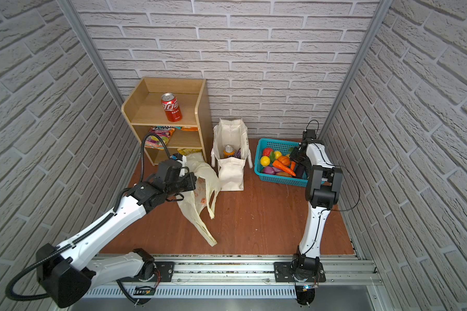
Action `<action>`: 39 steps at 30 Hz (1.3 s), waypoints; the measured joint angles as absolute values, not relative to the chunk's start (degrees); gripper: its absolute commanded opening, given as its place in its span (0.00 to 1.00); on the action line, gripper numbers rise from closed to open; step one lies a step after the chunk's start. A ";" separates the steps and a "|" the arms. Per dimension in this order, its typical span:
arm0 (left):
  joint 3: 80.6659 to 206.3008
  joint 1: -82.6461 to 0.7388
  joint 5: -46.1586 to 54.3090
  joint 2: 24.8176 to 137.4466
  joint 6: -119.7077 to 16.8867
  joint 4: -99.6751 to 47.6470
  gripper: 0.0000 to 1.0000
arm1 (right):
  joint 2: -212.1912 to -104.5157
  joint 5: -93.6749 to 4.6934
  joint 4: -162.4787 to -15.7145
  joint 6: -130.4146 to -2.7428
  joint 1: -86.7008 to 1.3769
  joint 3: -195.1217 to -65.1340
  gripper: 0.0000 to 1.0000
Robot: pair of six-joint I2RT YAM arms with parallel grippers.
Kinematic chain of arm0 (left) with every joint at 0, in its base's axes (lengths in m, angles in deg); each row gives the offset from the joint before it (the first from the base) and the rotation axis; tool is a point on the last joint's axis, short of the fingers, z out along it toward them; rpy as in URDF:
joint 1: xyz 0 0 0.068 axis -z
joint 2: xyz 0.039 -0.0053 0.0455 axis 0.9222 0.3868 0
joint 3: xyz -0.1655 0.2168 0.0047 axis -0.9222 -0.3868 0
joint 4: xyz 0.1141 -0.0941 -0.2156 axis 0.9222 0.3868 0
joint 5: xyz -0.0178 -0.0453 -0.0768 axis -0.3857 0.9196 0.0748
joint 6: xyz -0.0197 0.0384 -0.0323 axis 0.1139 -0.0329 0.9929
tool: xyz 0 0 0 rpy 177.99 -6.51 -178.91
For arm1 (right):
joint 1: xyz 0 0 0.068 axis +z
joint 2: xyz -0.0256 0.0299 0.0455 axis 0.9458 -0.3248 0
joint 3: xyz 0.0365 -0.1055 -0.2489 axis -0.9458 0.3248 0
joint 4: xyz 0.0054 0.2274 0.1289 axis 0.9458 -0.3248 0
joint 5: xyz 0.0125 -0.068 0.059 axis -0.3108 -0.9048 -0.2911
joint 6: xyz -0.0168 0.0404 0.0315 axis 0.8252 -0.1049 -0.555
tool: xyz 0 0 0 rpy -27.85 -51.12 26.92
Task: Place the mixed food into the grocery bags and tie them
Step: 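Grasp the orange toy carrot in the basket with the right gripper, then carry the carrot to the plastic bag opening with the right gripper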
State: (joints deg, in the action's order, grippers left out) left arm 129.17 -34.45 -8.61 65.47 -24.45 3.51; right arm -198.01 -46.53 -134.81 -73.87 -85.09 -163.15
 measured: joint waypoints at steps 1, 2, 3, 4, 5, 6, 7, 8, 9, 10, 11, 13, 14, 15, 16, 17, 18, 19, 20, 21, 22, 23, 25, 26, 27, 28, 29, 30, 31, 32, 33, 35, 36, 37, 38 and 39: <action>129.17 -34.47 -8.61 65.47 -24.45 3.51 0.00 | -198.01 -46.36 -134.79 -73.89 -85.09 -163.33 0.20; 129.17 -34.47 -8.61 65.47 -24.42 3.51 0.00 | -198.01 -46.10 -134.81 -73.81 -85.09 -163.61 0.18; 129.17 -34.47 -8.61 65.47 -24.45 3.51 0.00 | -198.01 -45.88 -134.81 -73.87 -85.09 -163.83 0.17; 129.17 -34.47 -8.61 65.47 -24.45 3.53 0.00 | -197.99 -45.68 -134.81 -73.94 -85.09 -164.07 0.17; 129.17 -34.47 -8.61 65.47 -24.45 3.55 0.00 | -197.95 -45.42 -134.74 -73.89 -85.09 -164.29 0.16; 129.17 -34.47 -8.61 65.47 -24.45 3.57 0.00 | -197.79 -45.27 -134.72 -73.96 -85.09 -164.44 0.16; 129.17 -34.47 -8.63 65.47 -24.45 3.61 0.00 | -197.53 -45.07 -134.70 -74.03 -85.09 -164.44 0.16; 129.17 -34.47 -8.63 65.47 -24.45 3.68 0.00 | -197.16 -44.70 -134.74 -74.11 -85.09 -164.44 0.16; 129.17 -34.47 -8.67 65.45 -24.47 3.85 0.00 | -196.52 -44.30 -134.70 -74.27 -85.09 -164.44 0.16; 129.17 -34.47 -8.74 65.42 -24.49 3.99 0.00 | -195.76 -44.00 -134.68 -74.55 -85.09 -164.44 0.16; 129.17 -34.47 -8.89 65.34 -24.49 4.20 0.00 | -194.97 -43.69 -134.44 -74.88 -85.09 -164.25 0.16; 129.17 -34.49 -9.11 65.10 -24.60 4.60 0.00 | -192.28 -42.88 -133.52 -75.45 -85.09 -163.09 0.16; 129.17 -34.51 -9.28 64.90 -24.73 4.88 0.00 | -190.43 -42.47 -132.93 -75.75 -85.09 -162.11 0.16; 129.17 -34.51 -9.39 64.75 -24.79 5.10 0.00 | -188.83 -42.07 -132.51 -76.17 -85.09 -161.43 0.16; 129.17 -34.56 -9.50 64.57 -24.90 5.30 0.00 | -186.80 -41.57 -131.68 -76.58 -85.09 -160.34 0.16; 129.17 -34.60 -9.59 64.44 -24.95 5.41 0.00 | -184.79 -41.02 -131.01 -76.93 -85.07 -159.20 0.16; 129.20 -34.69 -9.70 64.35 -24.99 5.52 0.00 | -182.34 -40.19 -130.17 -77.37 -85.00 -157.69 0.16; 129.24 -34.77 -9.77 64.33 -25.12 5.65 0.00 | -180.48 -39.54 -129.48 -77.68 -84.87 -156.42 0.16; 129.26 -34.88 -9.79 64.33 -25.36 5.76 0.00 | -178.19 -38.80 -128.34 -78.09 -84.78 -154.59 0.16; 129.28 -34.99 -9.81 64.33 -25.58 5.87 0.00 | -176.09 -38.12 -127.62 -78.35 -84.63 -152.88 0.16; 129.33 -35.08 -9.83 64.35 -25.87 6.11 0.00 | -173.84 -37.46 -126.63 -78.55 -84.32 -150.78 0.16; 129.48 -35.15 -9.83 64.40 -26.02 6.52 0.00 | -171.56 -36.65 -126.07 -78.68 -83.84 -148.71 0.16; 129.90 -35.28 -9.79 64.64 -26.39 7.13 0.00 | -167.13 -35.41 -124.95 -78.72 -82.27 -144.47 0.16; 130.20 -35.34 -9.74 64.86 -26.59 7.37 0.00 | -164.53 -34.80 -124.62 -78.70 -80.91 -141.95 0.16; 130.51 -35.41 -9.72 65.07 -26.92 7.51 0.00 | -162.14 -34.21 -124.38 -78.59 -79.32 -139.66 0.16; 130.86 -35.47 -9.68 65.34 -27.26 7.81 0.00 | -159.61 -33.90 -124.19 -78.42 -77.18 -137.58 0.16; 131.29 -35.52 -9.55 65.69 -27.51 8.16 0.00 | -157.27 -33.46 -124.43 -78.18 -74.84 -135.72 0.16; 131.69 -35.61 -9.37 66.06 -27.85 8.38 0.00 | -154.32 -33.27 -124.25 -77.76 -71.32 -133.52 0.16; 132.19 -35.69 -9.26 66.49 -28.20 8.73 0.00 | -152.42 -32.83 -124.32 -77.46 -68.26 -132.18 0.16; 132.56 -35.76 -9.15 66.89 -28.49 8.88 0.00 | -150.36 -32.41 -124.40 -77.15 -65.02 -130.83 0.16; 133.06 -35.82 -9.02 67.35 -28.86 9.30 0.00 | -148.11 -32.09 -124.08 -76.95 -61.02 -129.25 0.16; 133.83 -35.87 -8.89 68.09 -29.49 9.91 0.00 | -144.48 -31.23 -123.95 -76.93 -53.70 -126.74 0.16; 134.22 -35.91 -8.80 68.48 -29.84 10.24 0.00 | -142.91 -31.08 -123.84 -76.93 -49.83 -125.63 0.16; 134.44 -36.00 -8.76 68.72 -30.06 10.43 0.00 | -141.82 -31.12 -123.84 -76.82 -46.82 -124.86 0.16; 134.75 -36.09 -8.76 68.99 -30.32 10.83 0.00 | -140.86 -31.25 -123.79 -76.69 -43.49 -124.18 0.16; 135.08 -36.20 -8.74 69.27 -30.54 11.24 0.00 | -140.07 -31.45 -123.75 -76.54 -39.80 -123.62 0.16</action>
